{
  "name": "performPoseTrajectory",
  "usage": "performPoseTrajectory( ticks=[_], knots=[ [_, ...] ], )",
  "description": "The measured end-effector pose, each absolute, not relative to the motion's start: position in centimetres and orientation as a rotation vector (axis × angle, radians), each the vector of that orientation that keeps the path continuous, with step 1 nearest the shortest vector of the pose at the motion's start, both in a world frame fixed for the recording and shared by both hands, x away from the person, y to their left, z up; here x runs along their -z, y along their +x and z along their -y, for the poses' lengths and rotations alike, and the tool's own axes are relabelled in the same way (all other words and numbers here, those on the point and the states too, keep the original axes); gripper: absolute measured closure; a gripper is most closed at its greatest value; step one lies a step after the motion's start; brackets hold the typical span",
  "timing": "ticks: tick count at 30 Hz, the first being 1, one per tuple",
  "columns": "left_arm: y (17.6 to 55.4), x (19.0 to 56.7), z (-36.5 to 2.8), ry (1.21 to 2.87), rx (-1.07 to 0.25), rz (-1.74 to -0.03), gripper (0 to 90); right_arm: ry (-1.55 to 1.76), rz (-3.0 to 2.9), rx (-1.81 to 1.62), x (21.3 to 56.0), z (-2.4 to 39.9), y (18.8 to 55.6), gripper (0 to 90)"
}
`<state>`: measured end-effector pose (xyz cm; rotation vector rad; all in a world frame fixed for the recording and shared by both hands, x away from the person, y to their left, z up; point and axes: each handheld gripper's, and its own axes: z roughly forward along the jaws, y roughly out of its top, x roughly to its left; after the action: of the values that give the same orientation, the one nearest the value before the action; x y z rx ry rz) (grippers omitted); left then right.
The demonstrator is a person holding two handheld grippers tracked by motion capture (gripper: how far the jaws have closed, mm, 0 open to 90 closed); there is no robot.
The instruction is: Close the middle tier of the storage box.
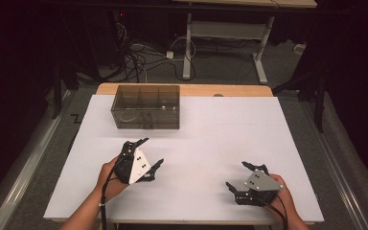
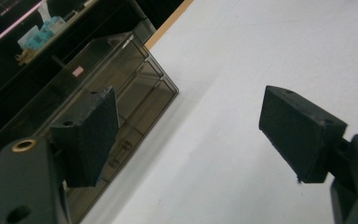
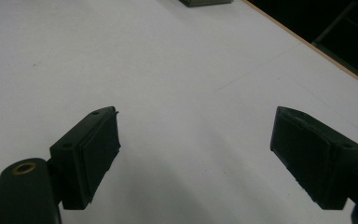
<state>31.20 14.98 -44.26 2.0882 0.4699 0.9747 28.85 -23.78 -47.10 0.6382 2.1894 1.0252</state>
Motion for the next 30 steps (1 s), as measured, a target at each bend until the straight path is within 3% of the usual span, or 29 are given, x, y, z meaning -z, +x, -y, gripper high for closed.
performPoseTrajectory(
  ticks=[30],
  knots=[
    [29.5, 47.5, -17.4, 2.185, -0.906, -0.529, 19.7, 0.651, -2.193, -1.014, 47.2, 24.1, 28.5, 16.3]
  ],
)
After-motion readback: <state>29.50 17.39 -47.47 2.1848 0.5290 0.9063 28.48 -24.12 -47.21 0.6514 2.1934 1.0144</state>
